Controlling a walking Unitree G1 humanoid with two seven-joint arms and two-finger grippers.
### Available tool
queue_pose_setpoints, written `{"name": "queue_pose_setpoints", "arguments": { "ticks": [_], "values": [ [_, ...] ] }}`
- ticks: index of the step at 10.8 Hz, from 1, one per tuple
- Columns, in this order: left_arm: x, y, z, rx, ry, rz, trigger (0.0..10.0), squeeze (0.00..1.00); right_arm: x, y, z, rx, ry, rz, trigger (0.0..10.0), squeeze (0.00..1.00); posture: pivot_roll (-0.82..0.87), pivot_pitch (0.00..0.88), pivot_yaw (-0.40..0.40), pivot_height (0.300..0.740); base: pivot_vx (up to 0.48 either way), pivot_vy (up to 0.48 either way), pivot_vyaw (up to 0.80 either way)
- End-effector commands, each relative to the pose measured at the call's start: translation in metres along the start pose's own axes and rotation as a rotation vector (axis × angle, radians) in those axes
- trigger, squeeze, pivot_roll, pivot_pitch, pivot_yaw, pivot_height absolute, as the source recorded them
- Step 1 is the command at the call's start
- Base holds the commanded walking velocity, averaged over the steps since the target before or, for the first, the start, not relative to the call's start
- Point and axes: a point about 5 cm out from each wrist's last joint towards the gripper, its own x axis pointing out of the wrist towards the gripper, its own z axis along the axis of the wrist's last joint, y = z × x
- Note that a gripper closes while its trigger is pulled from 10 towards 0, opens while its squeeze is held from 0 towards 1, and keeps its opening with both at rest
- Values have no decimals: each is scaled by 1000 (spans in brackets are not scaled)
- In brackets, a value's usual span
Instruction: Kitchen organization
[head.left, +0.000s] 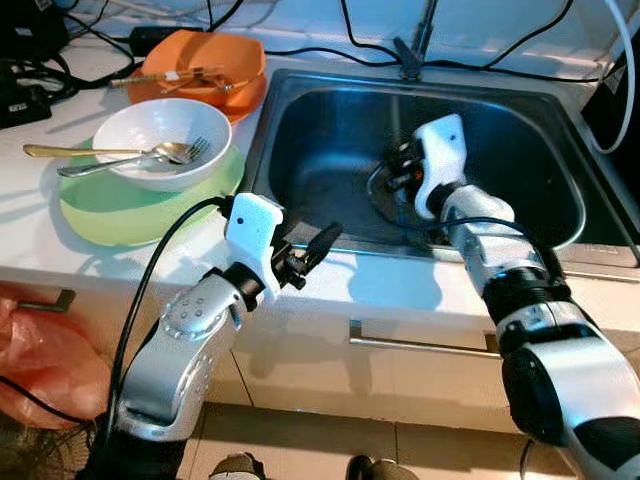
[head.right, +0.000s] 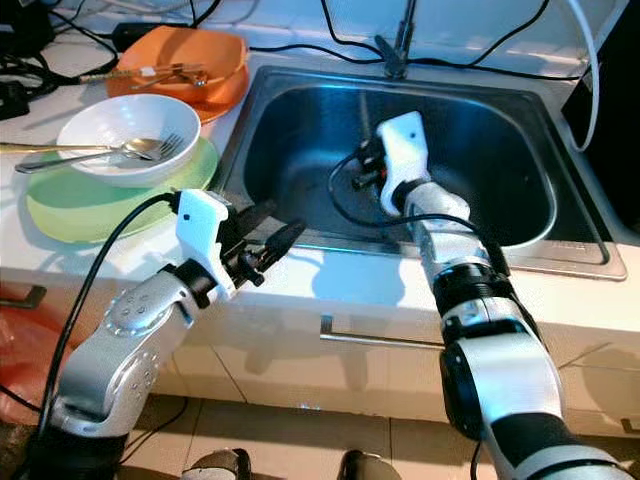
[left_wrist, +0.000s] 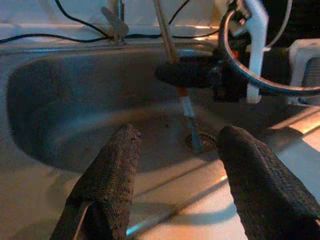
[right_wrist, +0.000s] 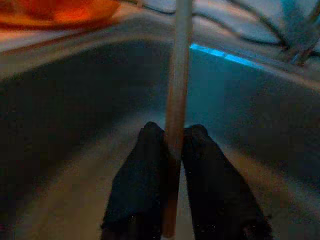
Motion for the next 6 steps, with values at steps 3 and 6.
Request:
{"name": "queue_pose_setpoints", "arguments": {
  "ticks": [3,6],
  "values": [
    [-1,-7,-3,-1,36,-63,10000,0,4,4,6,-53,-30,46,10000,1000,158,153,-46,740,0,0,0],
    [-2,-6,-4,6,50,-72,10000,0,4,5,10,-96,-48,74,10000,1000,159,142,-47,740,0,0,0]
  ]
}}
